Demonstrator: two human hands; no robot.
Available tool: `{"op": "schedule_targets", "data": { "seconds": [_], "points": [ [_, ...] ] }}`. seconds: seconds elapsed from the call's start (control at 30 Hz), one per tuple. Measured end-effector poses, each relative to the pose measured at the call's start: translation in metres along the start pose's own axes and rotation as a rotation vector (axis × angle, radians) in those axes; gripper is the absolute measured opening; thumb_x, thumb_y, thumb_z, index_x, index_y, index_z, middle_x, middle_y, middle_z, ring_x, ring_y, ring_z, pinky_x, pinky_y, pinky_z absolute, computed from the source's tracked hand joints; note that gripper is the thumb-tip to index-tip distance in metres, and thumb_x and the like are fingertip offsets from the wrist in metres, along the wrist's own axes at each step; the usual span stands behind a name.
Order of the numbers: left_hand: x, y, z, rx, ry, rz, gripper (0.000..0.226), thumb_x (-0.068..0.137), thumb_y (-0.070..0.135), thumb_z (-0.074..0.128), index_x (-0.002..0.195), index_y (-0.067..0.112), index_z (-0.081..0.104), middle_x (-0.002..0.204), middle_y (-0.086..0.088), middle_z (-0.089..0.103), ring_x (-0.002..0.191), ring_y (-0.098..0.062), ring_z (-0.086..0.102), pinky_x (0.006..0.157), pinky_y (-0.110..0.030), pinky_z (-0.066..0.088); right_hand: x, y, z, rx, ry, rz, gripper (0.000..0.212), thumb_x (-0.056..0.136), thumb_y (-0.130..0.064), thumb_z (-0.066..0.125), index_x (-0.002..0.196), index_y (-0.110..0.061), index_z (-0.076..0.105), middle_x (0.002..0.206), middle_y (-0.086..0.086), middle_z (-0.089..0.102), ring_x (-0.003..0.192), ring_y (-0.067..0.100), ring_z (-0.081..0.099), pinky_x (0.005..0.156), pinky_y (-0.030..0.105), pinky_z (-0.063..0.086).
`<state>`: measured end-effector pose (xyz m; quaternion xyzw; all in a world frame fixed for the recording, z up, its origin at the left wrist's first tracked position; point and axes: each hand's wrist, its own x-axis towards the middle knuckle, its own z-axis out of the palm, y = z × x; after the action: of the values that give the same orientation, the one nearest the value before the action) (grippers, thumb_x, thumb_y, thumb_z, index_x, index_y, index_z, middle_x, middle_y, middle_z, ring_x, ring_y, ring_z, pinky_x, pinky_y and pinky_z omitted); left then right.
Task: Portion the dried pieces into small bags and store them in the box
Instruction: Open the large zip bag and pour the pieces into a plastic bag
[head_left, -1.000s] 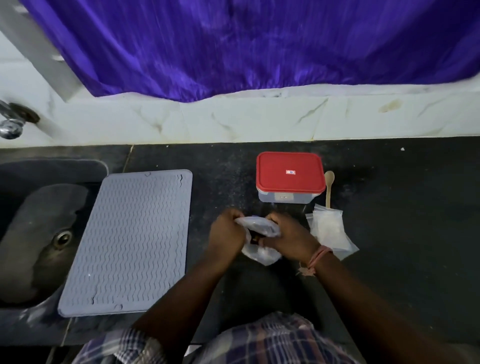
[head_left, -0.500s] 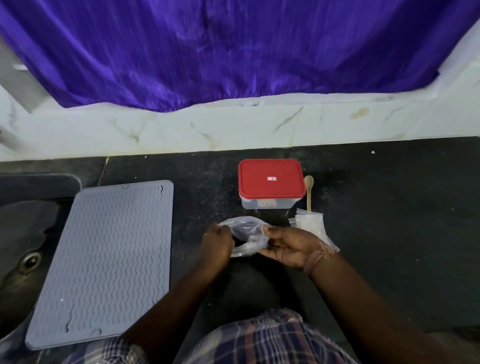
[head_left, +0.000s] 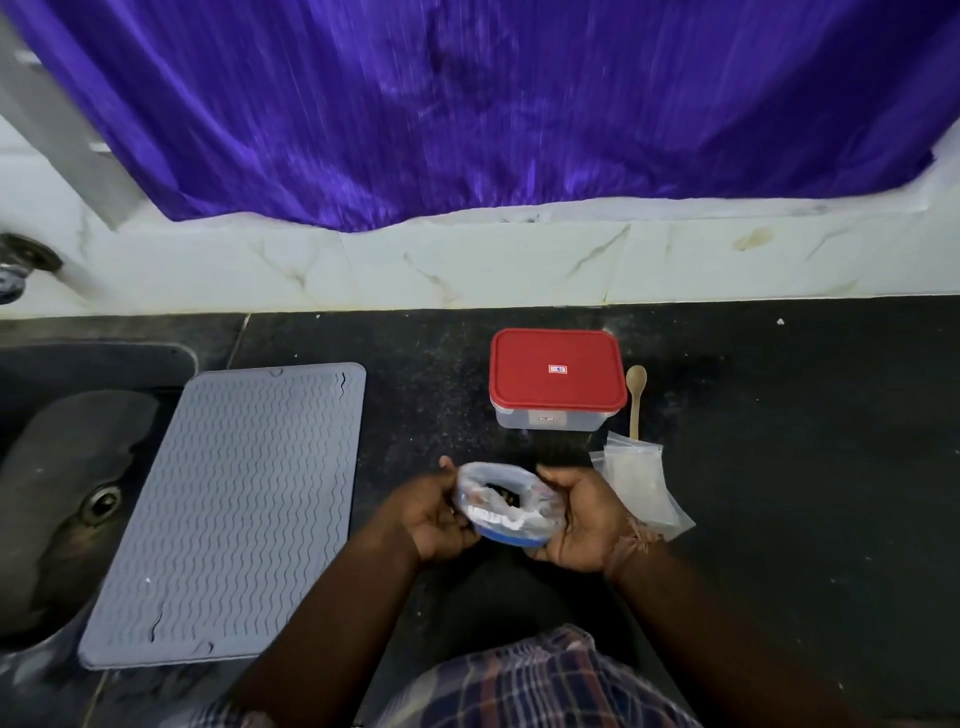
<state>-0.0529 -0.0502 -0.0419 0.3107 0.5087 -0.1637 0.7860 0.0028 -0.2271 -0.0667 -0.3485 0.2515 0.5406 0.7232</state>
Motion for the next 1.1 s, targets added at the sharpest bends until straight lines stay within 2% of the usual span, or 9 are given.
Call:
{"op": "schedule_targets", "data": {
  "seconds": [0.1, 0.2, 0.33, 0.43, 0.63, 0.73, 0.87, 1.0, 1.1],
  "points": [
    [-0.004, -0.002, -0.006, 0.075, -0.191, 0.033, 0.073, 0.102, 0.059, 0.042, 0.12, -0.007, 0.068, 0.105, -0.029, 0.074, 0.102, -0.041, 0.067, 0.092, -0.053, 0.05, -0.001, -0.005, 0.011, -0.008, -0.068, -0.017, 0.061, 0.094, -0.043, 0.061, 0.132, 0.005, 0.059, 0.133, 0.027, 0.06, 0.123, 0.041, 0.058, 0.105, 0.053, 0.047],
    [-0.005, -0.004, -0.013, 0.435, -0.34, 0.155, 0.043, 0.095, 0.03, 0.065, 0.127, 0.001, 0.069, 0.118, -0.021, 0.074, 0.103, -0.03, 0.072, 0.099, -0.045, 0.054, -0.003, -0.006, 0.013, -0.005, -0.1, -0.091, 0.059, 0.097, -0.04, 0.057, 0.125, 0.011, 0.061, 0.12, 0.03, 0.066, 0.112, 0.041, 0.065, 0.099, 0.052, 0.051],
    [0.017, -0.018, -0.007, 0.778, 0.026, 0.274, 0.051, 0.075, 0.004, 0.082, 0.124, 0.002, 0.069, 0.108, -0.021, 0.075, 0.1, -0.034, 0.073, 0.086, -0.046, 0.062, 0.005, 0.001, 0.013, -0.008, -0.06, -0.196, 0.051, 0.093, -0.018, 0.061, 0.13, 0.016, 0.053, 0.135, 0.034, 0.055, 0.127, 0.042, 0.053, 0.108, 0.056, 0.042],
    [0.023, -0.017, -0.005, 0.567, 0.128, 0.232, 0.032, 0.085, 0.0, 0.067, 0.117, -0.001, 0.069, 0.09, -0.015, 0.072, 0.077, -0.025, 0.069, 0.06, -0.032, 0.054, 0.016, 0.005, 0.009, -0.099, 0.01, -0.289, 0.053, 0.081, -0.006, 0.07, 0.128, 0.014, 0.056, 0.132, 0.034, 0.057, 0.117, 0.04, 0.06, 0.104, 0.053, 0.047],
    [0.018, -0.009, -0.004, 0.076, 0.032, 0.24, 0.035, 0.089, -0.009, 0.045, 0.121, -0.009, 0.057, 0.104, -0.025, 0.062, 0.085, -0.032, 0.063, 0.068, -0.039, 0.054, 0.021, 0.012, -0.003, -0.252, 0.164, -0.323, 0.044, 0.086, -0.007, 0.073, 0.122, 0.013, 0.059, 0.114, 0.031, 0.067, 0.093, 0.035, 0.068, 0.082, 0.045, 0.059],
    [0.009, -0.004, -0.003, 0.143, -0.147, 0.219, 0.056, 0.075, -0.001, 0.056, 0.129, -0.013, 0.055, 0.124, -0.036, 0.06, 0.107, -0.046, 0.064, 0.088, -0.045, 0.057, 0.021, 0.009, -0.003, -0.117, 0.139, -0.273, 0.057, 0.083, -0.016, 0.074, 0.129, 0.011, 0.056, 0.108, 0.026, 0.068, 0.094, 0.035, 0.068, 0.078, 0.046, 0.06],
    [-0.003, 0.004, -0.001, 0.382, -0.349, 0.202, 0.043, 0.086, 0.004, 0.066, 0.127, -0.006, 0.064, 0.103, -0.023, 0.073, 0.085, -0.029, 0.074, 0.074, -0.037, 0.063, 0.011, -0.006, -0.005, -0.055, 0.025, -0.153, 0.053, 0.09, -0.026, 0.068, 0.135, 0.0, 0.057, 0.133, 0.021, 0.062, 0.123, 0.035, 0.059, 0.096, 0.051, 0.054],
    [0.012, 0.0, -0.006, 0.535, -0.169, 0.254, 0.052, 0.081, 0.035, 0.083, 0.117, 0.0, 0.07, 0.119, -0.03, 0.07, 0.1, -0.039, 0.071, 0.097, -0.053, 0.054, 0.001, -0.016, -0.005, 0.002, -0.082, -0.148, 0.086, 0.082, -0.041, 0.078, 0.147, 0.003, 0.041, 0.147, 0.02, 0.047, 0.137, 0.031, 0.044, 0.112, 0.054, 0.039],
    [0.015, -0.002, -0.008, 0.449, -0.079, 0.191, 0.017, 0.101, 0.024, 0.061, 0.102, 0.008, 0.069, 0.095, -0.017, 0.075, 0.084, -0.027, 0.07, 0.081, -0.044, 0.057, -0.002, -0.015, -0.004, 0.035, -0.224, -0.131, 0.087, 0.092, -0.057, 0.051, 0.145, 0.011, 0.038, 0.146, 0.03, 0.045, 0.132, 0.039, 0.049, 0.11, 0.05, 0.043]
  ]
}}
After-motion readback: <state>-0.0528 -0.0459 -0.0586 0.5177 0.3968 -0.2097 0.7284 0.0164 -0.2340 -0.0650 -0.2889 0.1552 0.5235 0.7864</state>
